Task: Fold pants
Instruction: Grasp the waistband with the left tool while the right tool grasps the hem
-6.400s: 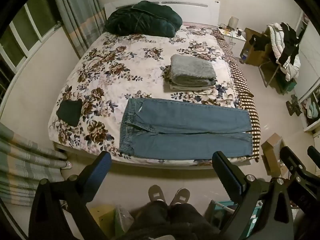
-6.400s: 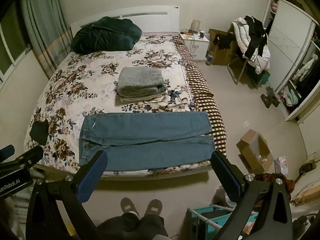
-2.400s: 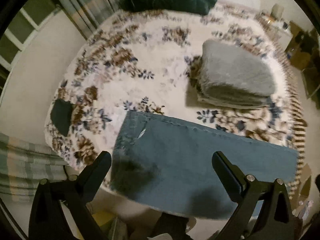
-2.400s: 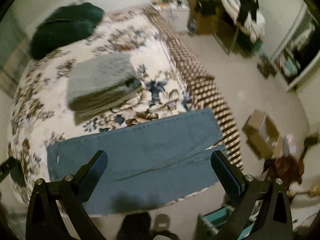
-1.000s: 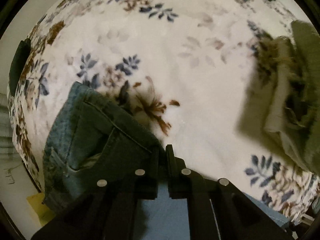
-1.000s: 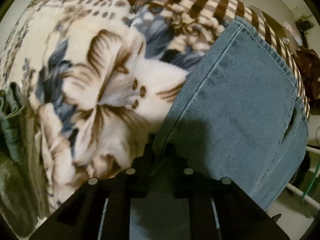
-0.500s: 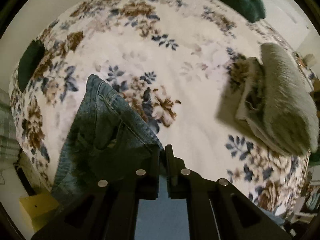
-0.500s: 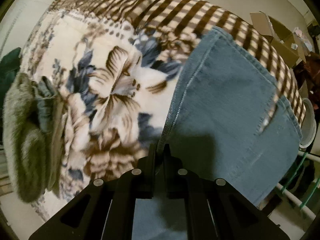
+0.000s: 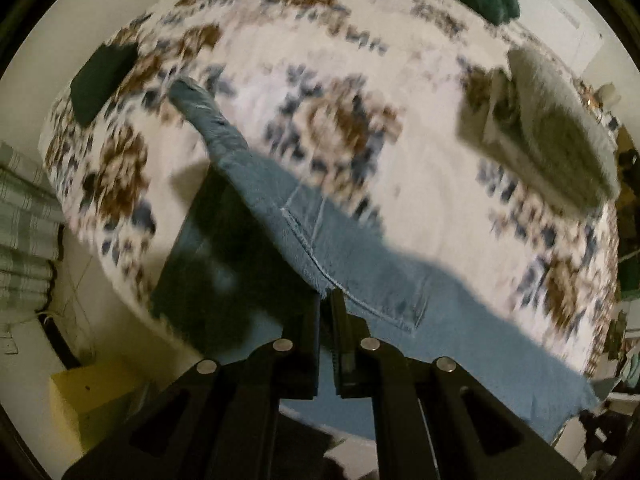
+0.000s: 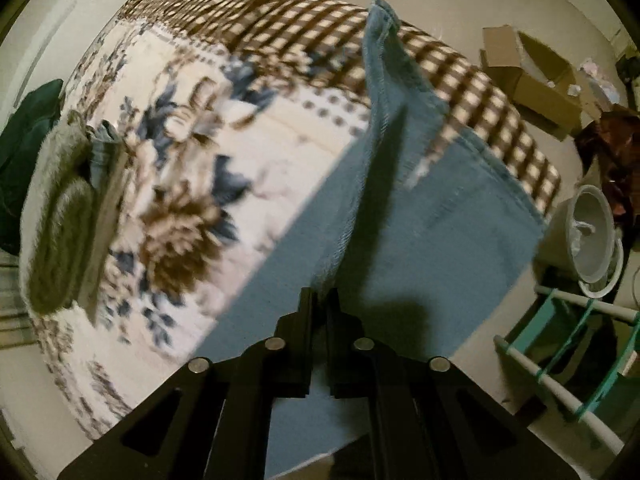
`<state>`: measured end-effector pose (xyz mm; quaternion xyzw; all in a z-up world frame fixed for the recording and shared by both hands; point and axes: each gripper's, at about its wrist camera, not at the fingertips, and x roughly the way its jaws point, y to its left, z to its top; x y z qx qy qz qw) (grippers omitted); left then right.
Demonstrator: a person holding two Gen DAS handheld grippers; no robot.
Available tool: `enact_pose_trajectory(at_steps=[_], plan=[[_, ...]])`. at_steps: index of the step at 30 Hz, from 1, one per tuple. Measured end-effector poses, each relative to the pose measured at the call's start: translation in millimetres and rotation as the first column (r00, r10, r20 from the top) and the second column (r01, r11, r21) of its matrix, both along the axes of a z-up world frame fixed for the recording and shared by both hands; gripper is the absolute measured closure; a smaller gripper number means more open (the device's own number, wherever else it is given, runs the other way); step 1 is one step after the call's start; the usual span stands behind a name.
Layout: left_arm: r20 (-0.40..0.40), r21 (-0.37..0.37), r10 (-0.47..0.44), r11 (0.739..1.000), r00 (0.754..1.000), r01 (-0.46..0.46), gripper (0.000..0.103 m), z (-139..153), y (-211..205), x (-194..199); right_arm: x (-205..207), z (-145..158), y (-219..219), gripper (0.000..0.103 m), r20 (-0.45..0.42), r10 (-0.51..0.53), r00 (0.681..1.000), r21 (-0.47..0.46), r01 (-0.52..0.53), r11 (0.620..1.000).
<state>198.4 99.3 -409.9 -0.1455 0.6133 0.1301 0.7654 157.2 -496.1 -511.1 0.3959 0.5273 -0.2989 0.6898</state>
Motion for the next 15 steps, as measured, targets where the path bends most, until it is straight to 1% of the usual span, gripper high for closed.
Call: enact_pose_trajectory(at_steps=[4, 6, 7, 9, 10, 11, 12, 13, 15], plan=[[-0.06, 0.014, -0.011, 1.0, 0.998, 0.011, 0.1, -37.4, -1.0, -32.3, -27.2, -20.7, 3.0, 0.1, -0.06, 0.015, 0.998, -0.007, -0.016, 1.0], [-0.096, 0.023, -0.01, 1.0, 0.995, 0.013, 0.1, -61.8, 0.0, -45.7, -38.6, -33.6, 1.7, 0.1, -0.081, 0.02, 0.996, -0.008, -0.021, 1.0], [-0.117, 0.02, -0.008, 1.0, 0.993, 0.01, 0.1, -74.6, 1.7, -50.9, -43.0, -39.1, 0.9, 0.1, -0.075, 0.025, 0.997, 0.001, -0.025, 1.0], [-0.15, 0.012, 0.0, 1.0, 0.989, 0.002, 0.1, -96.6, 6.3, -57.8, -51.0, -49.9, -4.5, 0.099, -0.042, 0.015, 0.999, 0.052, -0.013, 0.999], [-0.163, 0.009, 0.001, 1.0, 0.987, 0.001, 0.1, -104.7, 6.9, -58.9, -56.5, -58.2, -11.0, 0.097, -0.017, -0.003, 1.0, 0.099, 0.005, 0.995], [-0.176, 0.0, 0.003, 1.0, 0.984, -0.003, 0.1, -113.5, 8.3, -59.8, -58.1, -62.9, -14.5, 0.086, 0.001, -0.012, 1.0, 0.13, 0.012, 0.991], [-0.184, -0.004, 0.003, 1.0, 0.983, -0.004, 0.1, -118.3, 9.2, -60.0, -61.2, -69.4, -20.5, 0.065, 0.018, -0.029, 0.999, 0.156, 0.026, 0.987], [-0.188, -0.008, 0.003, 1.0, 0.982, -0.005, 0.1, -121.4, 10.0, -59.5, -65.7, -75.1, -29.6, 0.06, 0.053, -0.064, 0.997, 0.175, 0.054, 0.983], [-0.182, -0.015, 0.006, 1.0, 0.983, -0.009, 0.1, -121.3, 10.5, -57.4, -69.7, -83.0, -44.0, 0.058, 0.081, -0.115, 0.99, 0.185, 0.098, 0.978]])
